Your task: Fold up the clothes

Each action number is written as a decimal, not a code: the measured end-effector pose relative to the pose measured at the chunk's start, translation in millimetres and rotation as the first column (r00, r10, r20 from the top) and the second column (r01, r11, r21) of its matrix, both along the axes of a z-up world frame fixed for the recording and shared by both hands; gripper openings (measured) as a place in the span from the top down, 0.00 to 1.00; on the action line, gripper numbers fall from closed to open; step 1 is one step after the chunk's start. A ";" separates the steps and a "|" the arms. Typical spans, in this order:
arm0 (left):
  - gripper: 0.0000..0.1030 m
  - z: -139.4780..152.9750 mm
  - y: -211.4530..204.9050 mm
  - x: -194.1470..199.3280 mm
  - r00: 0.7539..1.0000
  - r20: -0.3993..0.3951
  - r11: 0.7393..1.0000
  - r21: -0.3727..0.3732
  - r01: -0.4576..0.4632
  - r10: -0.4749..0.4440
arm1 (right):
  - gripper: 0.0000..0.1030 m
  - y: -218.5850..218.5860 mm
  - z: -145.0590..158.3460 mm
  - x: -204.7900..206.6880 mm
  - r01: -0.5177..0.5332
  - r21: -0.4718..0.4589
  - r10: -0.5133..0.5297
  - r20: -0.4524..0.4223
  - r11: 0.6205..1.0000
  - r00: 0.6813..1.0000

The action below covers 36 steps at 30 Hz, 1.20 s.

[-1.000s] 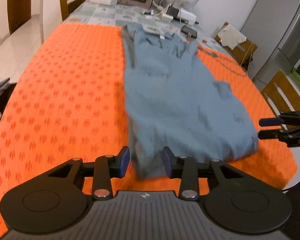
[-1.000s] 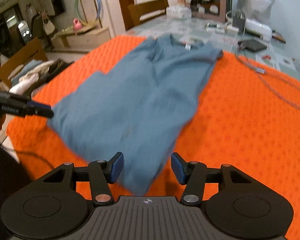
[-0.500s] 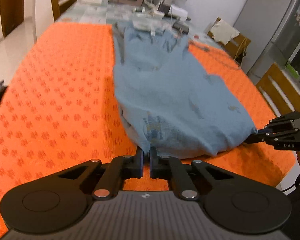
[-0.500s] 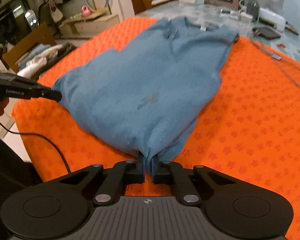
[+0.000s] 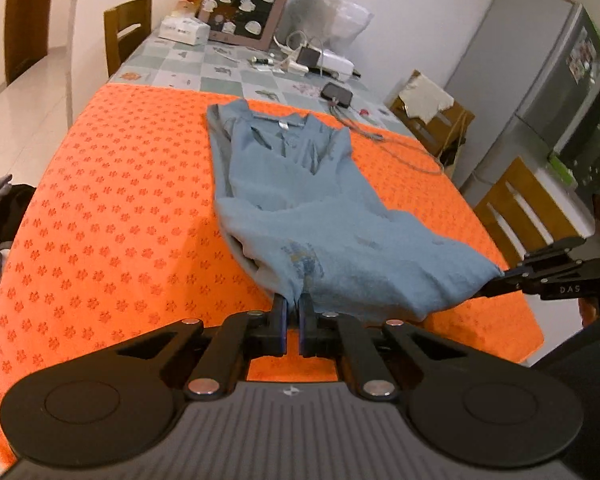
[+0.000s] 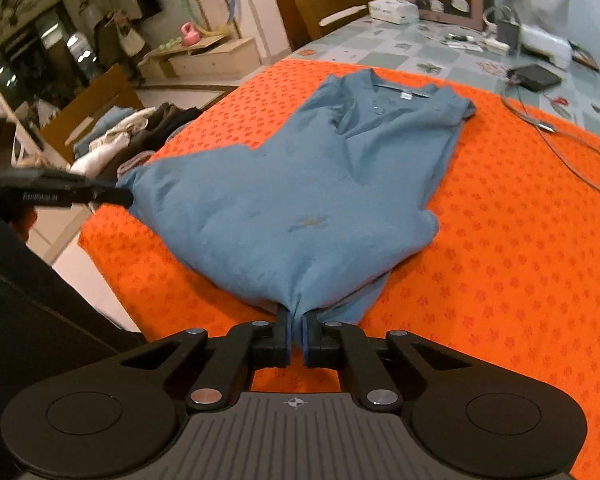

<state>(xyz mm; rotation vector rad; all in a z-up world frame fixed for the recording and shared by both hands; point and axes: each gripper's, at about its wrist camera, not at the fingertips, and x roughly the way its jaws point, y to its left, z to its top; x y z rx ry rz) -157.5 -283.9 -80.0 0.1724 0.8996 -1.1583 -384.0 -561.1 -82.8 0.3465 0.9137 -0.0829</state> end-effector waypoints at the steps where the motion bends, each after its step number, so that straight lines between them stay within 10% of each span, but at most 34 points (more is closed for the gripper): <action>1: 0.94 4.2 -3.4 2.3 1.000 0.000 1.000 -0.014 -0.006 0.006 | 0.93 -3.6 2.9 1.6 0.012 0.001 -0.012 0.005 1.000 1.000; 16: 0.96 44.4 -100.0 69.7 0.987 0.081 0.984 -0.128 -0.125 0.136 | 0.92 -94.6 41.5 73.3 0.181 0.037 -0.183 0.083 0.983 0.980; 31: 0.95 -51.6 -205.2 153.6 0.963 0.090 0.958 0.119 -0.263 0.253 | 0.80 -178.3 -32.7 162.0 0.291 0.045 -0.291 -0.022 0.956 0.957; 36: 0.78 -37.1 -192.3 159.0 0.962 0.085 0.961 0.075 -0.267 0.261 | 0.68 -174.1 -24.3 156.3 0.307 -0.021 -0.307 0.015 0.951 0.952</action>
